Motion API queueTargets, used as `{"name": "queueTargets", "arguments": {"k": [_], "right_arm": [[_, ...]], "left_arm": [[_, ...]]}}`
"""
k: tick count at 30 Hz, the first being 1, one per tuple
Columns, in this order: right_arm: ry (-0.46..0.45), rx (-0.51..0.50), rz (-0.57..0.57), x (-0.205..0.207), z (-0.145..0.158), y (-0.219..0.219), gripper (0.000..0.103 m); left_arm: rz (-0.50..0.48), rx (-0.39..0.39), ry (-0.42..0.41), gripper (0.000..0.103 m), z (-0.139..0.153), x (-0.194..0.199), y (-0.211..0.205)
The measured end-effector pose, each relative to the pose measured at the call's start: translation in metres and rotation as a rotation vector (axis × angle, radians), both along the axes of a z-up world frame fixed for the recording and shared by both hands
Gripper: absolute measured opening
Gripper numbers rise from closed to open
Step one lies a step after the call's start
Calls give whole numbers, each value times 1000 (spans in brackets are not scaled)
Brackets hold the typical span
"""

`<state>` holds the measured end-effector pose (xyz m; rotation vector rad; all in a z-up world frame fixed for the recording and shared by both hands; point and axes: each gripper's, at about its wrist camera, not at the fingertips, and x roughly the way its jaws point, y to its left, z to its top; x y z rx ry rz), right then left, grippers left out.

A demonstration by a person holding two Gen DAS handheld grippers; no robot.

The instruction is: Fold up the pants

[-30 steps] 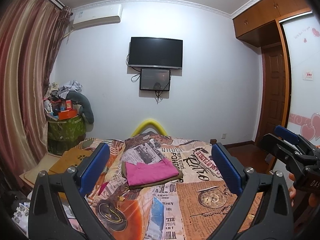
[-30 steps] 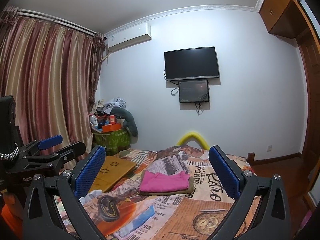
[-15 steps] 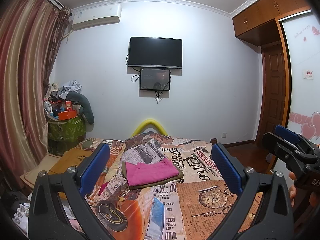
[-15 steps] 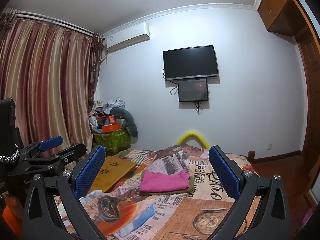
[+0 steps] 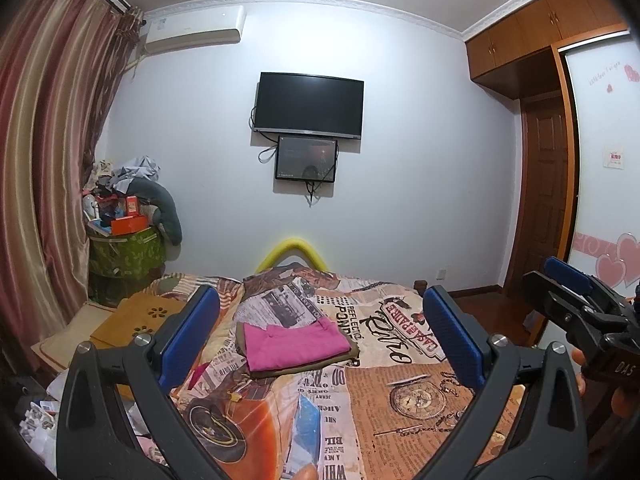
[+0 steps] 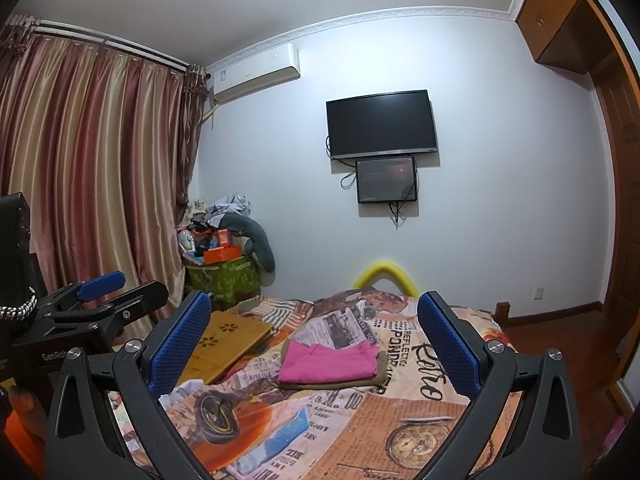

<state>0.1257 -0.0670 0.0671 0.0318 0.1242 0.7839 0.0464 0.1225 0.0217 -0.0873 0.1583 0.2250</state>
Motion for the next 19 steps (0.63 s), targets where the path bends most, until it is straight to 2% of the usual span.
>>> {"name": "queueTargets", "arguments": {"k": [19], "right_arm": [[5, -9, 3, 2, 1, 3, 103]], "left_arm": [[-2, 22, 20, 103, -5, 4, -2]]}}
